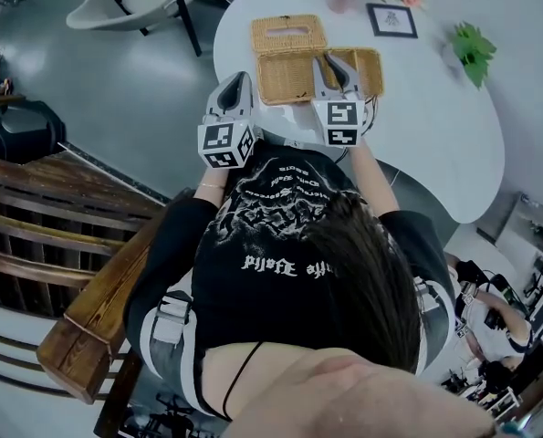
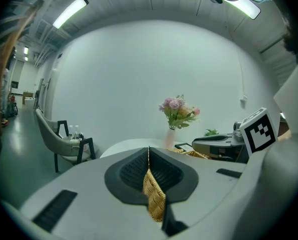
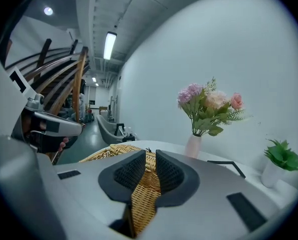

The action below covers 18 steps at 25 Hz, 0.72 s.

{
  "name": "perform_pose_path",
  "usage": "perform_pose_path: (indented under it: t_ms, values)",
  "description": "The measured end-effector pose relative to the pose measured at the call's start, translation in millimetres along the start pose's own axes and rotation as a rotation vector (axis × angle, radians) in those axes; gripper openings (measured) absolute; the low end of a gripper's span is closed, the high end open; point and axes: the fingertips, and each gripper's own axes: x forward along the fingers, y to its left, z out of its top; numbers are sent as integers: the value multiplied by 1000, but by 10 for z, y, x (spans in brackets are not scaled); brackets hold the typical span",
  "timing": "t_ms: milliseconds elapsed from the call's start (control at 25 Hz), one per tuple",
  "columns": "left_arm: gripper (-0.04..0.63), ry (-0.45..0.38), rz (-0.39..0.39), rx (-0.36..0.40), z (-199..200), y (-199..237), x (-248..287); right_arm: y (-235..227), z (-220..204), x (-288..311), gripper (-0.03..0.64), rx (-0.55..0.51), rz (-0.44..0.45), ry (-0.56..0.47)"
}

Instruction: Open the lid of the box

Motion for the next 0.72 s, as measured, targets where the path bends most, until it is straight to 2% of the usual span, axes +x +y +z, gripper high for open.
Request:
perform_pose_path:
  t_ms: [360,520,720]
  values:
    - [25,21,-7,31,-102,-90,-46,146,-186,-167,52,-40,30,8]
    - [25,14,-2,33,-101,-116,-72,150,-199,-241,26,-3,32,-10]
    - [25,16,10,45,-100,-134,-85,141,-177,-292,26,33,34,-23]
